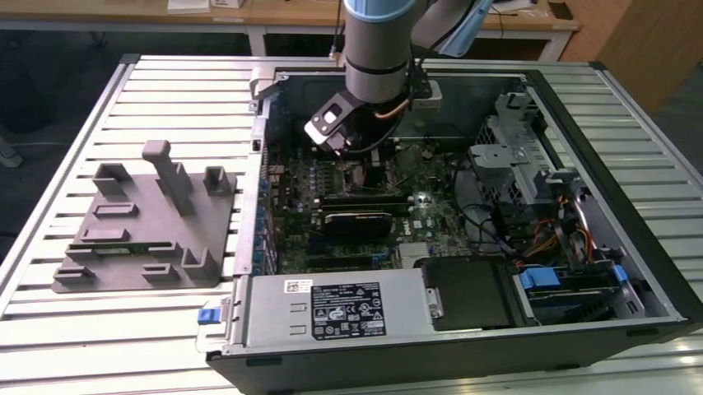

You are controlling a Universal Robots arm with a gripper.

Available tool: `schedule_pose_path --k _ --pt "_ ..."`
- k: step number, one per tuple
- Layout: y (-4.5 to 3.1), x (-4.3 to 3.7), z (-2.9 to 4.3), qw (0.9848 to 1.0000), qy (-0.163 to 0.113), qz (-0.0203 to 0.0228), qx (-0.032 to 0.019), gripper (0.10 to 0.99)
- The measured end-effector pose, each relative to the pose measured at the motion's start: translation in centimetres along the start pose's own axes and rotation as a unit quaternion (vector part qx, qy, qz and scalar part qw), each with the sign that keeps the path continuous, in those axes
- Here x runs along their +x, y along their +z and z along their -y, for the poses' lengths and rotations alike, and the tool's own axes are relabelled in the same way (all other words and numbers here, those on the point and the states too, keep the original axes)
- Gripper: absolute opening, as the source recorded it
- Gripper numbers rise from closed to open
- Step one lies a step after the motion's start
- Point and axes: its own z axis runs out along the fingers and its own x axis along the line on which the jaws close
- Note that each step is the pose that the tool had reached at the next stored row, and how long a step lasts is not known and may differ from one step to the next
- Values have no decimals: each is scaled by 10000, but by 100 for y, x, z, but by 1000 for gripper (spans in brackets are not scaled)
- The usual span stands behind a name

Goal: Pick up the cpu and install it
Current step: 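Place the cpu into insertion slot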

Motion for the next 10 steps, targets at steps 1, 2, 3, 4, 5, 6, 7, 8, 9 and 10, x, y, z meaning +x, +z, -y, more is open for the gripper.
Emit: schedule_pose_path --k 1,2,3,4,5,6,7,8,9,10 --pt "2 -1 0 10000 0 0 0 533" --pt "3 -2 0 10000 0 0 0 533" --pt "4 -2 0 10000 0 0 0 533" --pt "5 -2 0 10000 0 1 0 533" --pt "5 -2 0 10000 0 1 0 533" --pt "5 -2 0 10000 -1 0 0 533" --pt "5 -2 0 10000 -2 0 0 533" --pt "5 -2 0 10000 -3 1 0 533" --pt "6 -2 0 10000 -3 0 0 533" --pt "6 -2 0 10000 -3 0 0 533"
